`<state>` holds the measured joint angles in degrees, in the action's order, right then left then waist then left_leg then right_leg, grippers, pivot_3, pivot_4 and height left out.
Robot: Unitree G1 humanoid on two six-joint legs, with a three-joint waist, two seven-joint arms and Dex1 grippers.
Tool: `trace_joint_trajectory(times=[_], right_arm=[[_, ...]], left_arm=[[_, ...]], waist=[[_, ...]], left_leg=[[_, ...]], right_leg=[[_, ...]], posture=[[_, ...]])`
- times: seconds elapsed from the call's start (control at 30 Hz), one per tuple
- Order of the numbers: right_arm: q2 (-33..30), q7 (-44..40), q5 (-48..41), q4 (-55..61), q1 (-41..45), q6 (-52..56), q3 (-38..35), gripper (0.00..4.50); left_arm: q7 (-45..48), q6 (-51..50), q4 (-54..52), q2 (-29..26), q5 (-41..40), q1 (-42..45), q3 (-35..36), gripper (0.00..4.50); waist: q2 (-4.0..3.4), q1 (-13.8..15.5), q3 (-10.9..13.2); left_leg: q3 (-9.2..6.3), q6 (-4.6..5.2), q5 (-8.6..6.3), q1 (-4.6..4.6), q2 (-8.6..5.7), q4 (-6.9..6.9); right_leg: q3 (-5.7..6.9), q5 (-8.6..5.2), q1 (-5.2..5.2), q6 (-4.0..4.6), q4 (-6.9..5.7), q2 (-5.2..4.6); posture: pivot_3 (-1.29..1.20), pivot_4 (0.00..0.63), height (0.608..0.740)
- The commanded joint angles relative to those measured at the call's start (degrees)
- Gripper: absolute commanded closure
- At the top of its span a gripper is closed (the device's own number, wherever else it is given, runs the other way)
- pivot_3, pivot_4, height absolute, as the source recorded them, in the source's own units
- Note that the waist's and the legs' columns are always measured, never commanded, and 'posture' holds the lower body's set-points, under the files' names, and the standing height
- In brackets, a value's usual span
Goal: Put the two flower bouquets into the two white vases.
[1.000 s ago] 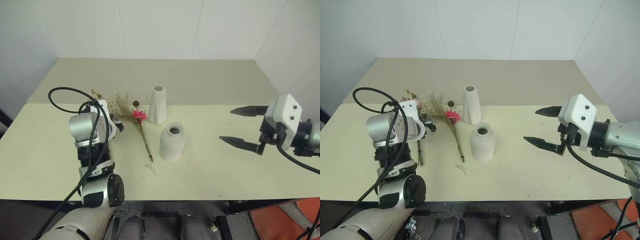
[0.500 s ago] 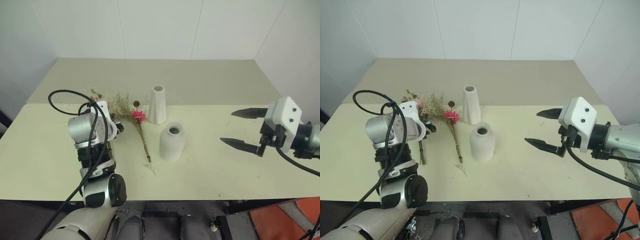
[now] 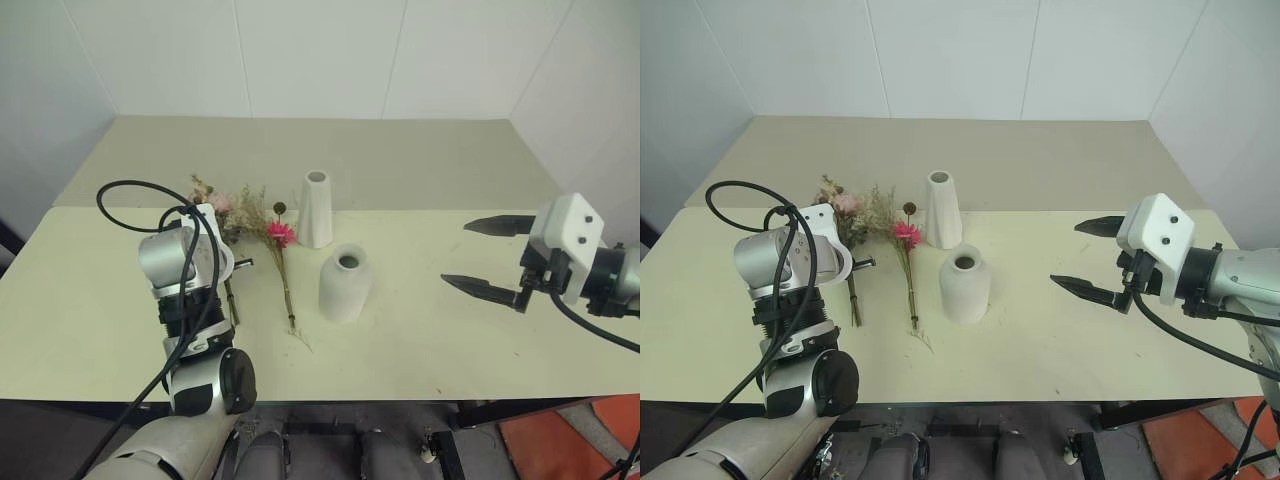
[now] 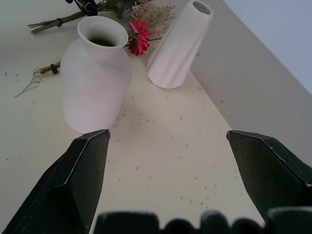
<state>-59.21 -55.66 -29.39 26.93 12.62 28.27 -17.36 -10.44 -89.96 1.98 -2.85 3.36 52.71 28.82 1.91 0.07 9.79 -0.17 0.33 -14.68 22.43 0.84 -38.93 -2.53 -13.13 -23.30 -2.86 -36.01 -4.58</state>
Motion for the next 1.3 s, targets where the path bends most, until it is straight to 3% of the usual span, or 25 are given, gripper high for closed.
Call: trace_joint_trajectory(times=[0.03, 0.23, 0.37, 0.57, 0.77, 0.97, 1.3], right_arm=[[-0.6, 0.5, 0.1, 1.1, 0.4, -0.6, -2.2, 0.00], [-0.7, 0.5, 0.0, 1.3, 0.3, -0.4, -2.4, 0.00], [-1.0, 0.4, -0.2, 1.3, 0.2, -0.2, -3.1, 0.00], [-0.4, 1.8, 0.5, 0.6, 1.2, -0.7, -3.1, 0.00], [1.2, 4.4, 0.3, 4.3, -2.0, 0.4, -5.1, 0.00], [3.0, 8.1, -0.7, 11.0, -7.6, 3.3, -10.0, 0.00], [5.7, 13.0, -1.9, 18.2, -13.2, 7.5, -14.2, 0.00]], left_arm=[[-0.1, 1.6, -2.1, -0.7, 0.2, 0.2, -1.0, 4.39], [1.9, 14.5, -1.7, -4.3, -2.3, 0.5, -0.2, 4.39], [5.4, 35.1, 3.7, -10.3, -6.1, 3.5, 2.5, 4.39], [15.2, 65.8, 29.1, -15.1, -15.8, 16.0, 6.7, 4.39], [23.8, 92.0, 57.8, -13.3, -24.5, 28.2, 11.3, 4.39], [30.0, 98.3, 67.6, -9.6, -32.8, 30.6, 15.3, 4.39], [40.8, 95.6, 70.5, -7.6, -38.2, 33.3, 14.8, 4.39]], waist=[[0.00, 0.0, 0.0], [0.00, -0.1, 0.0], [0.00, -0.2, 0.0], [0.00, 0.9, 0.0], [0.01, 1.0, 0.0], [0.03, 0.4, 0.0], [0.03, 0.0, 0.0]], left_leg=[[0.00, 0.00, 0.00, 0.00, 0.00, 0.00], [0.00, -0.01, 0.01, 0.00, 0.01, 0.01], [0.02, -0.03, 0.01, 0.00, 0.02, 0.02], [0.02, -0.04, 0.03, 0.10, -0.05, -0.01], [0.03, 0.00, 0.02, 0.33, -0.11, -0.03], [0.03, 0.07, -0.02, 0.58, -0.12, -0.08], [0.04, 0.06, 0.00, 0.67, -0.12, -0.16]], right_leg=[[0.00, 0.00, 0.00, 0.00, 0.00, 0.00], [-0.01, 0.00, -0.02, 0.00, 0.00, 0.00], [-0.03, 0.00, -0.05, 0.01, -0.02, 0.00], [0.11, 0.01, -0.04, 0.00, 0.05, -0.09], [0.22, 0.10, -0.06, -0.15, 0.19, -0.16], [0.22, 0.15, -0.23, -0.24, 0.12, -0.17], [0.16, 0.15, -0.40, -0.24, 0.03, -0.12]], posture=[[0.00, 0.150, 0.740], [0.00, 0.150, 0.740], [0.00, 0.150, 0.740], [0.00, 0.150, 0.740], [0.00, 0.150, 0.740], [0.00, 0.150, 0.740], [0.00, 0.150, 0.740]])
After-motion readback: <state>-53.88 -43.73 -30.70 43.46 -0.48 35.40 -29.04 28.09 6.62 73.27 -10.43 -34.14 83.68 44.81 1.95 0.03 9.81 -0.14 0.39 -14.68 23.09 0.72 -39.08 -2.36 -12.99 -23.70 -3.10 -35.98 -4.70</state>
